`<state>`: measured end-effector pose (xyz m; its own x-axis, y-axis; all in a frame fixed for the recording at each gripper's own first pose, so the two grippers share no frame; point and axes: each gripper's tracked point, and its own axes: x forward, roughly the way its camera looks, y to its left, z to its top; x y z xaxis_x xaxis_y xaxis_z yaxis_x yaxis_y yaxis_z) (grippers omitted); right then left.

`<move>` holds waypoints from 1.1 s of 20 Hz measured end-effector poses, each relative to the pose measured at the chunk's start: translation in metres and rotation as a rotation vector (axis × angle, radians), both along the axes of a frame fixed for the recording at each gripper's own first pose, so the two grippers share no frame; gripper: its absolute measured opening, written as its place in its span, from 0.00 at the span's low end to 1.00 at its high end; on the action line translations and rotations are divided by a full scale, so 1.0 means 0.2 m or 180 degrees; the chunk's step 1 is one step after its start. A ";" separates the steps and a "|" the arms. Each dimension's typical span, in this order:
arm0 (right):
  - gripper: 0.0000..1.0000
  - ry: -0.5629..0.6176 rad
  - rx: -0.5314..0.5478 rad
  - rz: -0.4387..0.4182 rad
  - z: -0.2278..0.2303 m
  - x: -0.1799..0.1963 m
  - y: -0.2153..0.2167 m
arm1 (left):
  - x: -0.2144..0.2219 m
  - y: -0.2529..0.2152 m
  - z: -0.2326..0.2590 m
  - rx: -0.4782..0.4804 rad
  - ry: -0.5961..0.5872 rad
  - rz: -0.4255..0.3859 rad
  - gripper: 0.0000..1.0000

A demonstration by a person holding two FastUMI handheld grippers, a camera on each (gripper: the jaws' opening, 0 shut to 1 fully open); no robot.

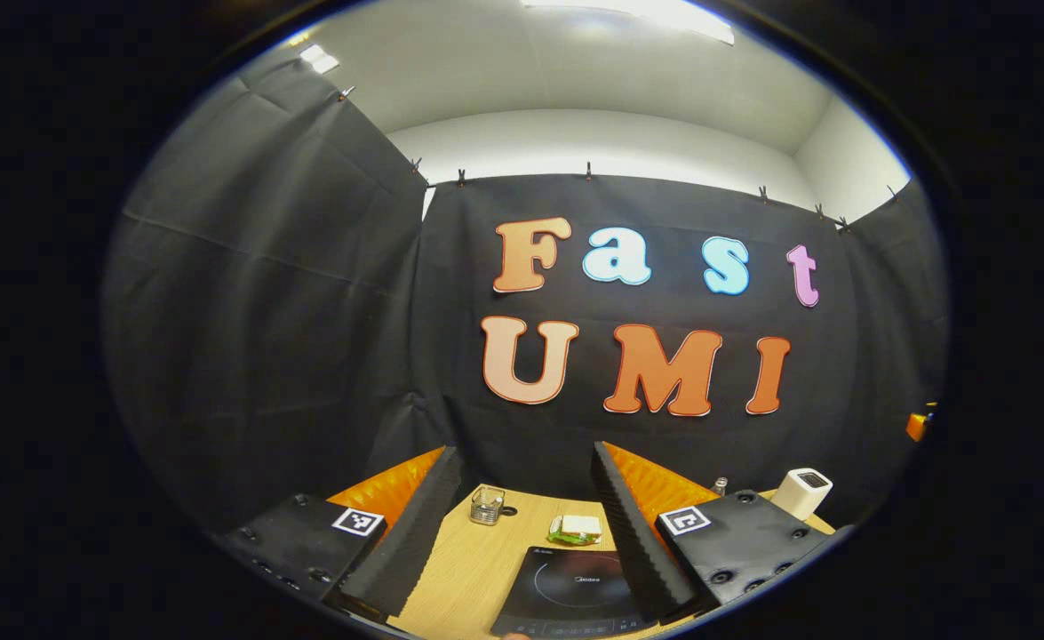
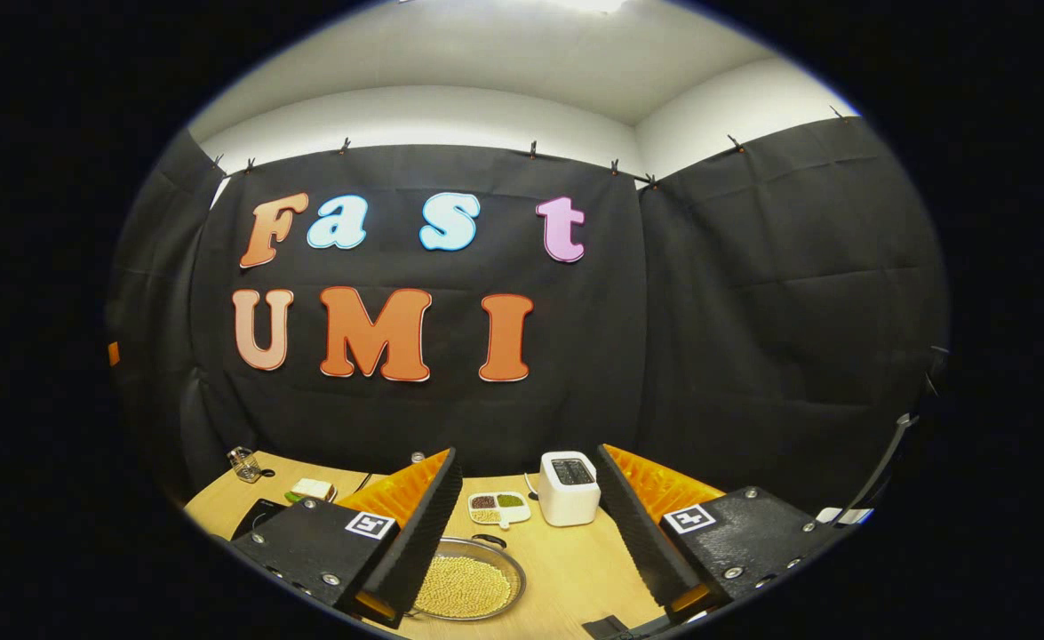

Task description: First push the handle of the pot to place it horizontally, then grasp the pot with both hands and set it on the induction cooktop.

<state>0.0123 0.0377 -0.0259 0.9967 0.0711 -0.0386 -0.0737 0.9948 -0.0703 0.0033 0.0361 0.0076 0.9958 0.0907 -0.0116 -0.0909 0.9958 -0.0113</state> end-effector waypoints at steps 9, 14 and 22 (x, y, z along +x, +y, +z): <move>0.31 0.0339 -0.0148 0.0323 -0.25 0.02 0.20 | 0.08 -0.02 -0.02 0.0045 0.0025 -0.0020 0.97; 0.00 0.0784 -0.0119 0.0523 -0.53 -0.02 0.35 | 0.11 -0.03 -0.02 0.0063 0.0023 -0.0036 0.98; 0.00 0.1444 -0.0302 0.0647 -0.98 -0.12 0.42 | 0.13 -0.01 -0.09 0.0052 0.0089 0.0002 0.97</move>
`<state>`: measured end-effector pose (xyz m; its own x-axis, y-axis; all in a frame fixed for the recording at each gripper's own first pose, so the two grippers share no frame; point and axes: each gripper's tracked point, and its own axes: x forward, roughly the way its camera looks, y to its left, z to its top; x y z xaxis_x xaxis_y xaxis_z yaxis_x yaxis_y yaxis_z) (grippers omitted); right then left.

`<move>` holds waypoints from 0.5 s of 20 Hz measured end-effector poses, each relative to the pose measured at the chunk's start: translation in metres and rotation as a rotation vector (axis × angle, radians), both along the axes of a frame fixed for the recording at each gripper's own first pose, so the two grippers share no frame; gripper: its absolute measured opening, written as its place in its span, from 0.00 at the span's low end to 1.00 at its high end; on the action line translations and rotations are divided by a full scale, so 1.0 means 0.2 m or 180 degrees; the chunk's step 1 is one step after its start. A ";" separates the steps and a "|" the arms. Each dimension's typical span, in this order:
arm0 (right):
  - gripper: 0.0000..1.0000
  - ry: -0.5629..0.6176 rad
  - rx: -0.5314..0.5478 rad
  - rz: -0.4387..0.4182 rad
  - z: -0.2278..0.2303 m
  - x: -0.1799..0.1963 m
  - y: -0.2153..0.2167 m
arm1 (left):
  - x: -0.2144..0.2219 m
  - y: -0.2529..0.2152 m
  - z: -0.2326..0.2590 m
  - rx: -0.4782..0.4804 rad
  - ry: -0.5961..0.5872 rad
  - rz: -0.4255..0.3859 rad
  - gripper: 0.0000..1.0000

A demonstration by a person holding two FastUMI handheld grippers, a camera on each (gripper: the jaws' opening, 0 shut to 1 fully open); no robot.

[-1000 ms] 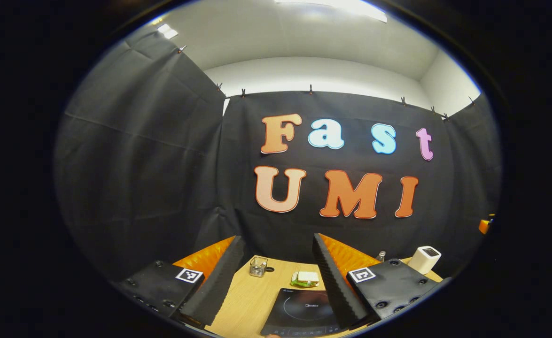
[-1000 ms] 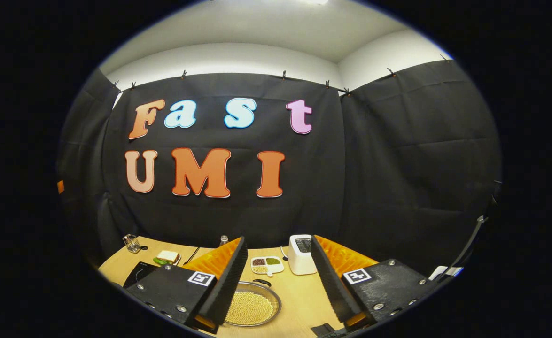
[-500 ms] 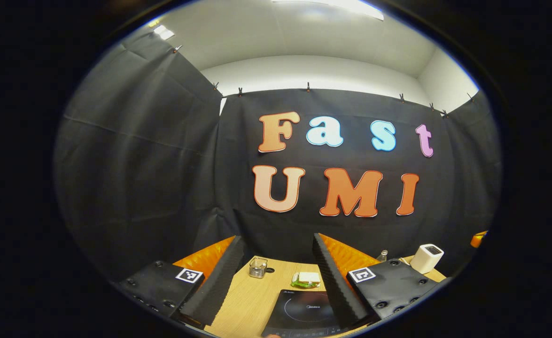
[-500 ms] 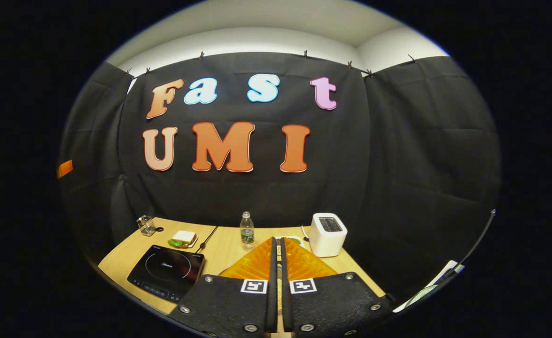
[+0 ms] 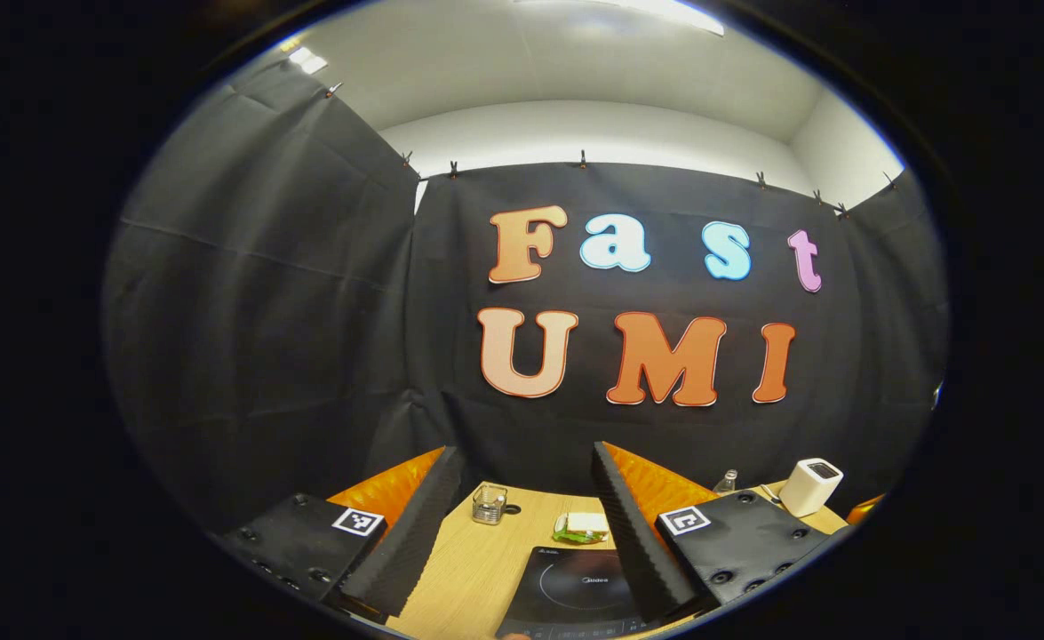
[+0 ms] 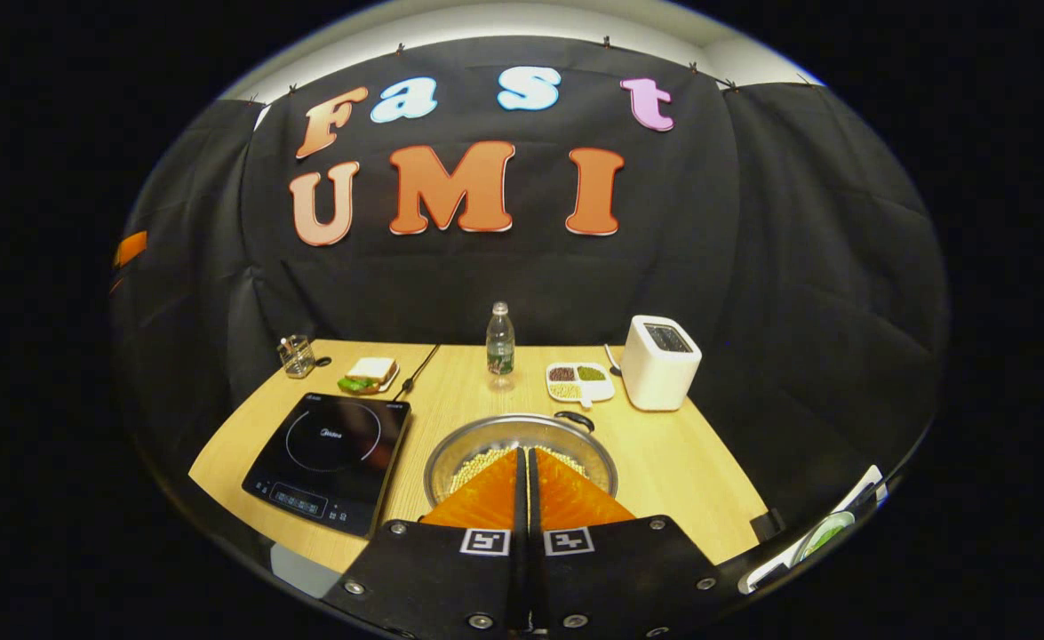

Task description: First push the handle of the pot to place it horizontally, then grasp the pot with both hands and set it on the induction cooktop.

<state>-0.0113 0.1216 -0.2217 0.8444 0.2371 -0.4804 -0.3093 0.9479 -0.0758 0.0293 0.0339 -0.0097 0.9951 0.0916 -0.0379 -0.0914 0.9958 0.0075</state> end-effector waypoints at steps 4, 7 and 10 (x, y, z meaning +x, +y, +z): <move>0.00 0.0337 -0.0125 0.0048 -0.22 -0.07 0.03 | 0.00 0.01 -0.04 -0.0002 0.0052 0.0016 0.97; 0.00 0.0552 -0.0258 0.0085 -0.37 -0.11 0.03 | 0.01 0.03 -0.06 0.0000 0.0079 0.0036 0.97; 0.00 0.0741 -0.0305 0.0131 -0.50 -0.15 0.05 | 0.01 0.05 -0.10 -0.0020 0.0127 0.0064 0.98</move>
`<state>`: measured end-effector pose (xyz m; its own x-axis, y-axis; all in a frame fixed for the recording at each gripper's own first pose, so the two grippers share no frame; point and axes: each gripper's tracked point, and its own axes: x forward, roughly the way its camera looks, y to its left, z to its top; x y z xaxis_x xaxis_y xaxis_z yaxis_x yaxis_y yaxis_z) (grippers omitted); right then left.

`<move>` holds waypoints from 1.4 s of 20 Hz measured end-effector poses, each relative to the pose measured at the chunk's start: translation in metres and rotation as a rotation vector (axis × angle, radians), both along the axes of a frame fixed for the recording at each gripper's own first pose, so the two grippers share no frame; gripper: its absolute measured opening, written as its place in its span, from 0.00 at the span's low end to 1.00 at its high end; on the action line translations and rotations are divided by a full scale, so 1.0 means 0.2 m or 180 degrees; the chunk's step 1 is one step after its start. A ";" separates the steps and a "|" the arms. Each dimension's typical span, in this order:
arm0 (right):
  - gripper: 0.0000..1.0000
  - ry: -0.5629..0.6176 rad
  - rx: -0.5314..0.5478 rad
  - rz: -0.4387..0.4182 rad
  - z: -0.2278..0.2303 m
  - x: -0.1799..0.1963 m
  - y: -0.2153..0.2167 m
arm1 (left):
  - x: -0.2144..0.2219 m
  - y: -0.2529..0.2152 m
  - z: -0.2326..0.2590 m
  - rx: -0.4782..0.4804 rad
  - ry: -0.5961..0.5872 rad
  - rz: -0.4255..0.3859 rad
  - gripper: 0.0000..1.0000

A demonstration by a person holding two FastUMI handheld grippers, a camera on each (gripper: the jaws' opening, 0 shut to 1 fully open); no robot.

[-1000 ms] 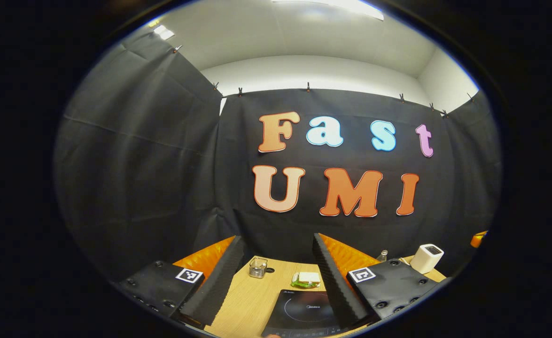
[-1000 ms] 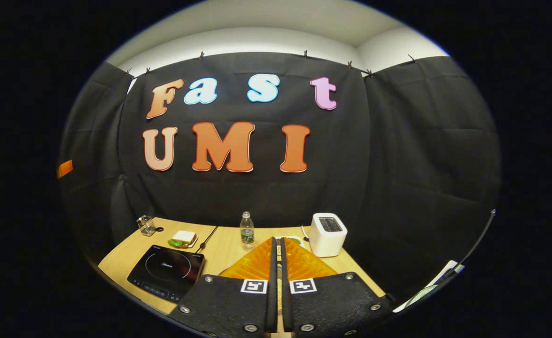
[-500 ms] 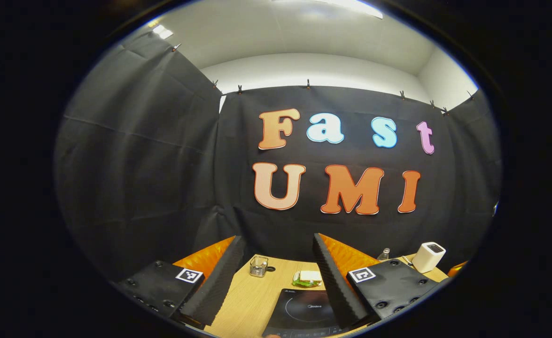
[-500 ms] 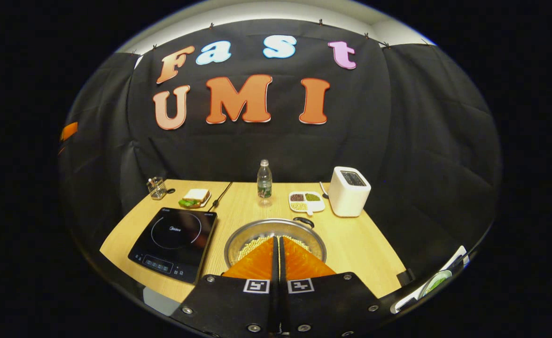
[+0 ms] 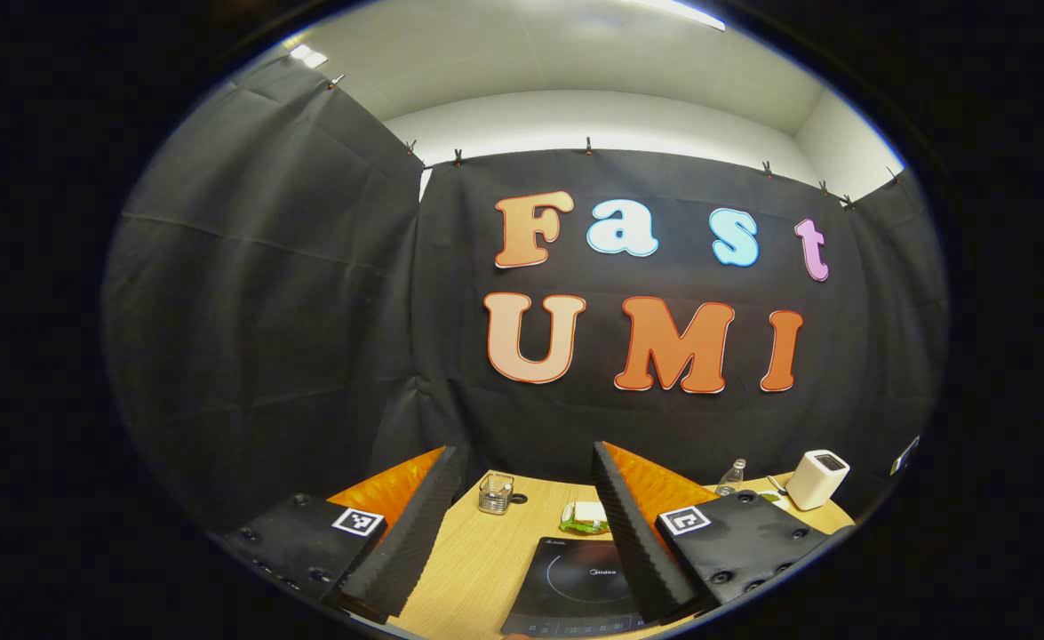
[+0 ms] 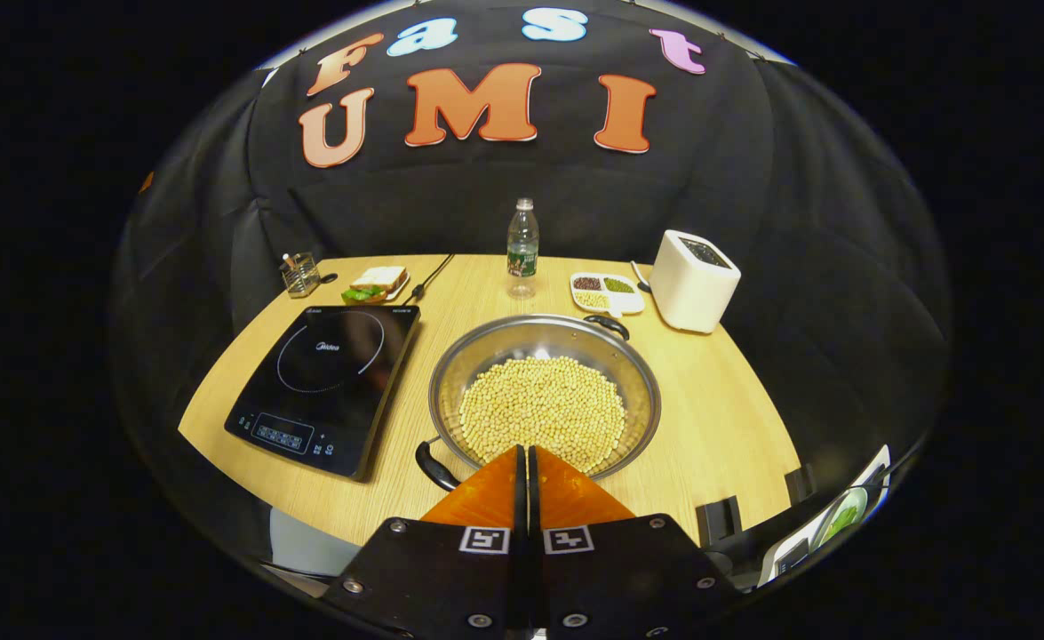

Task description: First push the handle of the pot to place it horizontally, then grasp the pot with both hands and set it on the induction cooktop.

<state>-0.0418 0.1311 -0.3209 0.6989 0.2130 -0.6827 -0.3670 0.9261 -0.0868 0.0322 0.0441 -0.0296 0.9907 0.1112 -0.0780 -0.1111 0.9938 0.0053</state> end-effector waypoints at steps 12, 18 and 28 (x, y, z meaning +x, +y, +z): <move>0.00 0.0654 -0.0220 0.0135 -0.43 -0.15 0.05 | 0.01 0.13 -0.06 0.0063 0.0091 0.0160 0.97; 0.00 0.0771 -0.0314 0.0197 -0.51 -0.16 0.11 | -0.02 0.22 -0.10 0.0081 0.0139 0.0247 0.97; 0.00 0.0743 -0.0471 0.0410 -0.55 -0.09 0.24 | -0.10 0.38 -0.14 0.0058 0.0200 0.0438 0.98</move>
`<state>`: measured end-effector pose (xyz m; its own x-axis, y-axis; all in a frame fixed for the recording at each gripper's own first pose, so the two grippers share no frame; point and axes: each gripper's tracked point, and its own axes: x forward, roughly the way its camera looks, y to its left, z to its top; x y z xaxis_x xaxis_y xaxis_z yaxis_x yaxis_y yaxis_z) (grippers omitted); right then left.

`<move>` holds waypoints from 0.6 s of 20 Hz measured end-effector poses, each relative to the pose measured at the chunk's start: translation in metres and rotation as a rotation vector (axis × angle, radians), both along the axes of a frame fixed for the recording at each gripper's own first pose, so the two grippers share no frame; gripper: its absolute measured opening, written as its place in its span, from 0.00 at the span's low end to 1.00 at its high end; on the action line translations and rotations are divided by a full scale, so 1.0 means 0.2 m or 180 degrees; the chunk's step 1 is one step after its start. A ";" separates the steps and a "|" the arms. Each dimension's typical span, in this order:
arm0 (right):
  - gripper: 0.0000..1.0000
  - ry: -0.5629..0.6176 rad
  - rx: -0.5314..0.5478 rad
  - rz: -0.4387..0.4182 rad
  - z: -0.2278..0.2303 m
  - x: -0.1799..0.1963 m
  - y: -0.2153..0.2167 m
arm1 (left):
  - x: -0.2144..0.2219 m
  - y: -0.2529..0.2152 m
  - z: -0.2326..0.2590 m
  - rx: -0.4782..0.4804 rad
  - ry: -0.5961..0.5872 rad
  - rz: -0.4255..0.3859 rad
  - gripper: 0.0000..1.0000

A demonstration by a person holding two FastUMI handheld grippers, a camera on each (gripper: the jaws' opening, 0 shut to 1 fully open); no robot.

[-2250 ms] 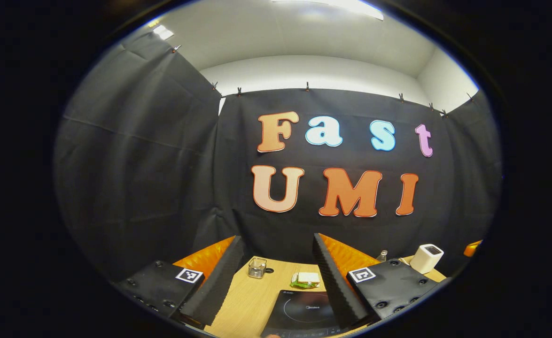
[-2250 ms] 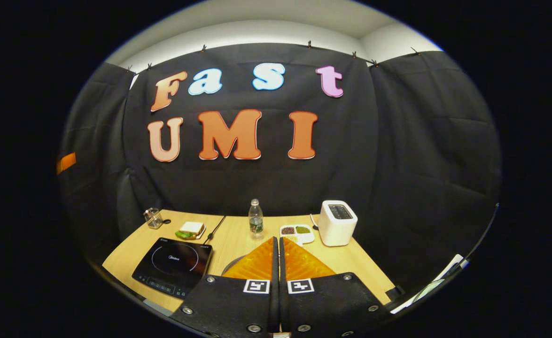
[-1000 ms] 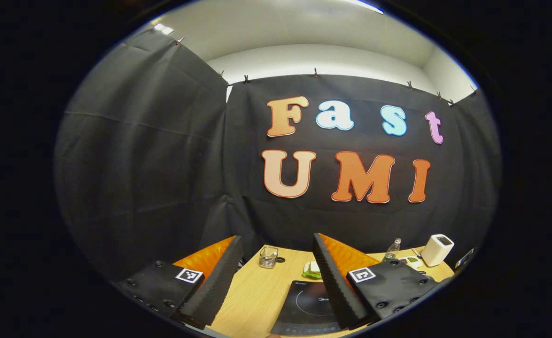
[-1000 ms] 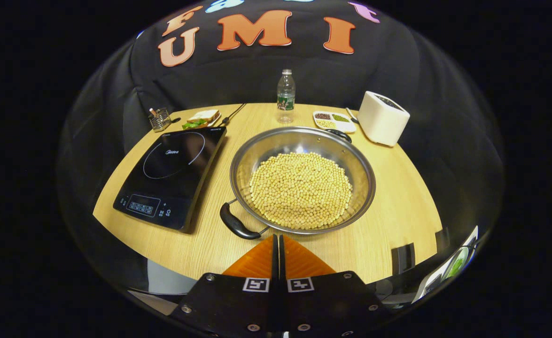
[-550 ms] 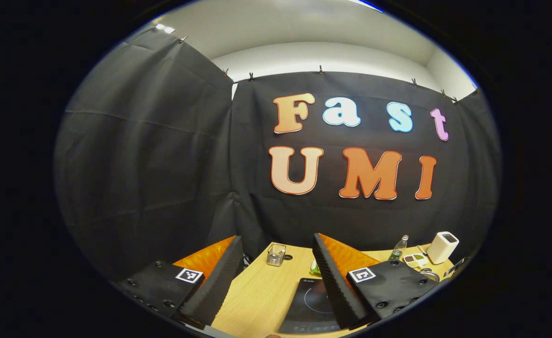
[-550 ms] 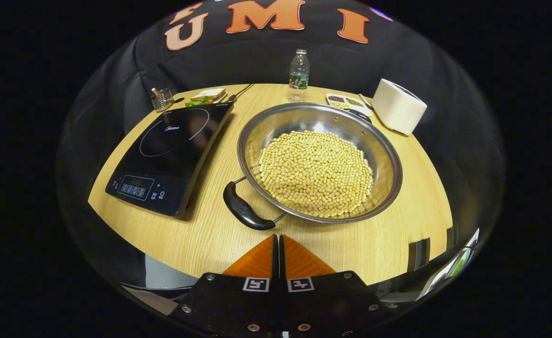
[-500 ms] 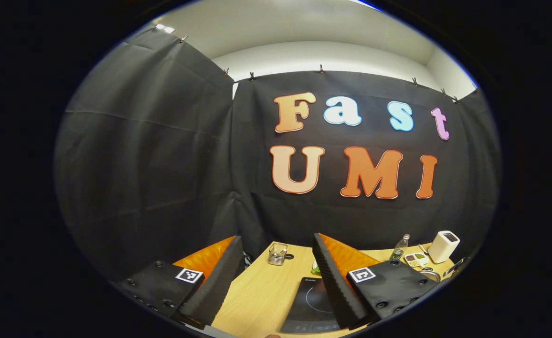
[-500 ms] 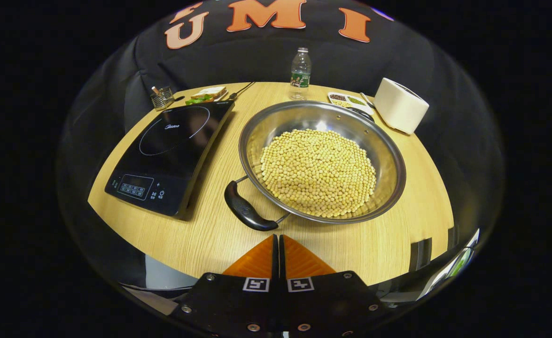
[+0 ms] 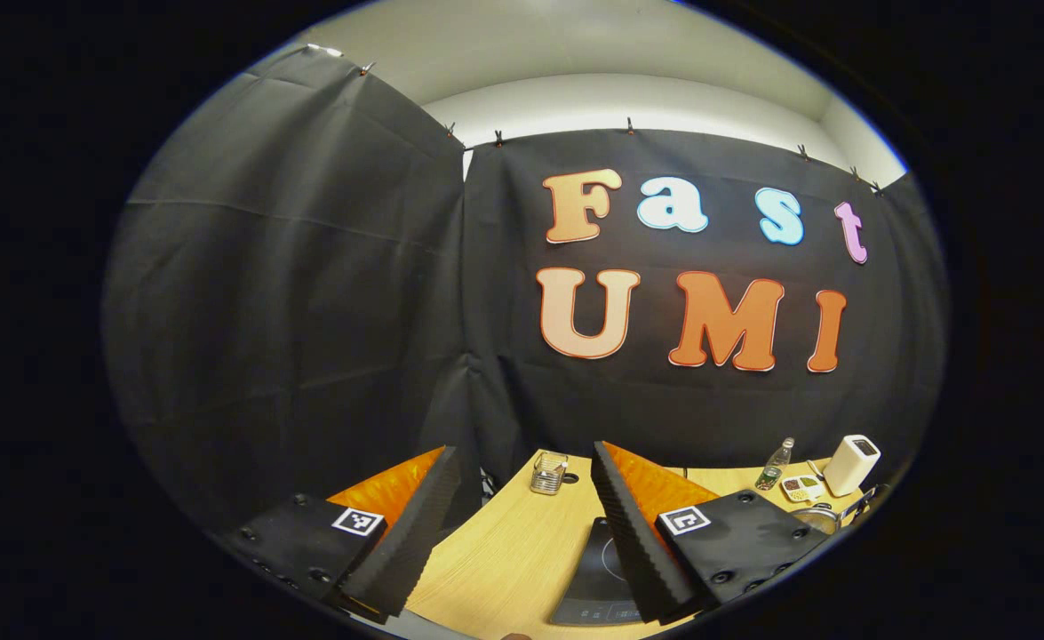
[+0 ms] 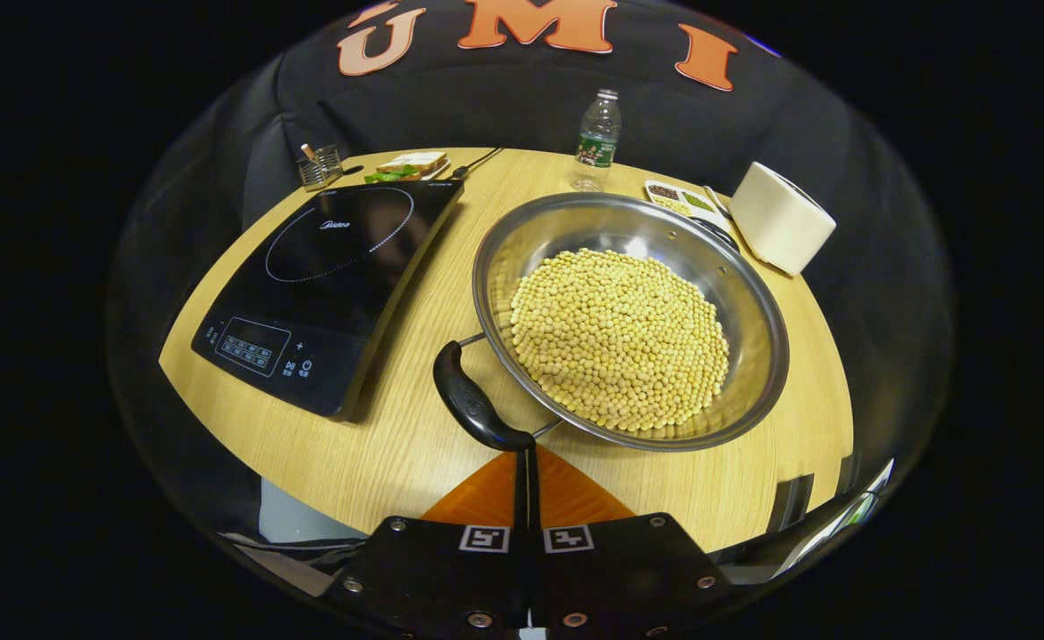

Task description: First push the handle of the pot to place it horizontally, then grasp the pot with both hands and set it on the induction cooktop.

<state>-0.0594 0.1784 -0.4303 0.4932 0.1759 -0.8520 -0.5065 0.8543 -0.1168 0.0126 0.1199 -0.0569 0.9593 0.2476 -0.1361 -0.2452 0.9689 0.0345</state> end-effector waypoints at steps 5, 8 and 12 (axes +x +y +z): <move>0.00 0.0014 0.0026 0.0116 -0.01 0.03 0.11 | -0.02 0.06 -0.01 0.0030 0.0027 0.0070 0.98; 0.00 0.0070 0.0103 0.0102 -0.01 0.05 0.18 | -0.04 0.10 -0.01 0.0027 0.0047 0.0131 0.98; 0.00 0.0083 0.0111 0.0082 -0.02 0.07 0.24 | -0.04 0.18 0.00 0.0067 0.0039 0.0203 0.97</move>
